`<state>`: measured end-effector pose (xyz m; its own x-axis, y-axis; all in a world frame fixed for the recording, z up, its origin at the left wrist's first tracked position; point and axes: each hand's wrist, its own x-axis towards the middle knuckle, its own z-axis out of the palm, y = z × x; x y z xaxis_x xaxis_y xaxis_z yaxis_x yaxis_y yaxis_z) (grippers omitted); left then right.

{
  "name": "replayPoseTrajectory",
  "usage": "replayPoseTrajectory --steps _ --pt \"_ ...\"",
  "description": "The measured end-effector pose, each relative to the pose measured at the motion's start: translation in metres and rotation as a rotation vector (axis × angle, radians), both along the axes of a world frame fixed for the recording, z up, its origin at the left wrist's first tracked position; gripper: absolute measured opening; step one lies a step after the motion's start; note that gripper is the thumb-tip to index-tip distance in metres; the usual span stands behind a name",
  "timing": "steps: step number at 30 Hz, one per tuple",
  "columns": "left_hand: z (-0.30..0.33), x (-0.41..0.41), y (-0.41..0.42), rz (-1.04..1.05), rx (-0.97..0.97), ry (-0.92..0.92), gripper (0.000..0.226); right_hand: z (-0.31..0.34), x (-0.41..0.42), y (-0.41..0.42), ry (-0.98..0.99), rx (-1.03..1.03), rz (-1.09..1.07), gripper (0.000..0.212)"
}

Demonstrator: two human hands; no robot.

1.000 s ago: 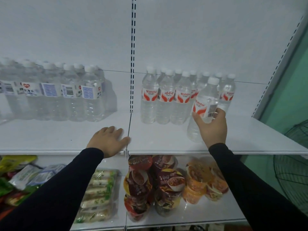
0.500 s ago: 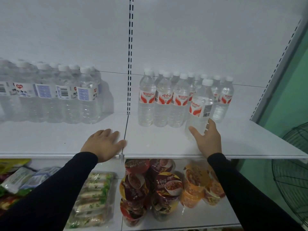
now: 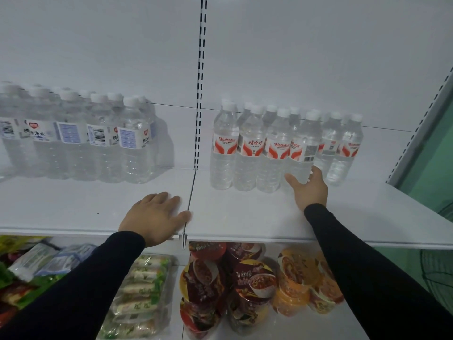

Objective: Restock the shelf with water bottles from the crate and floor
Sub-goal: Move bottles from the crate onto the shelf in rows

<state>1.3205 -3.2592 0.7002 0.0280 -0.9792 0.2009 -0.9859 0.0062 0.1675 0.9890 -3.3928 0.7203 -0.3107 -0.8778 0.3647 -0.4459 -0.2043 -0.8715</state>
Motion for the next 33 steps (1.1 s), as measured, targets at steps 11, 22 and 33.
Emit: replayPoseTrajectory --steps 11,22,33 --pt "0.008 -0.006 0.007 0.040 0.017 0.020 0.071 -0.007 -0.015 -0.009 0.062 0.086 0.078 0.075" --pt "0.011 -0.010 0.008 0.061 0.013 0.042 0.051 -0.004 -0.006 -0.009 0.029 0.088 0.081 0.079" --pt "0.010 -0.006 0.011 0.041 -0.017 0.108 0.060 0.001 -0.013 0.072 0.225 -0.003 0.115 0.067"
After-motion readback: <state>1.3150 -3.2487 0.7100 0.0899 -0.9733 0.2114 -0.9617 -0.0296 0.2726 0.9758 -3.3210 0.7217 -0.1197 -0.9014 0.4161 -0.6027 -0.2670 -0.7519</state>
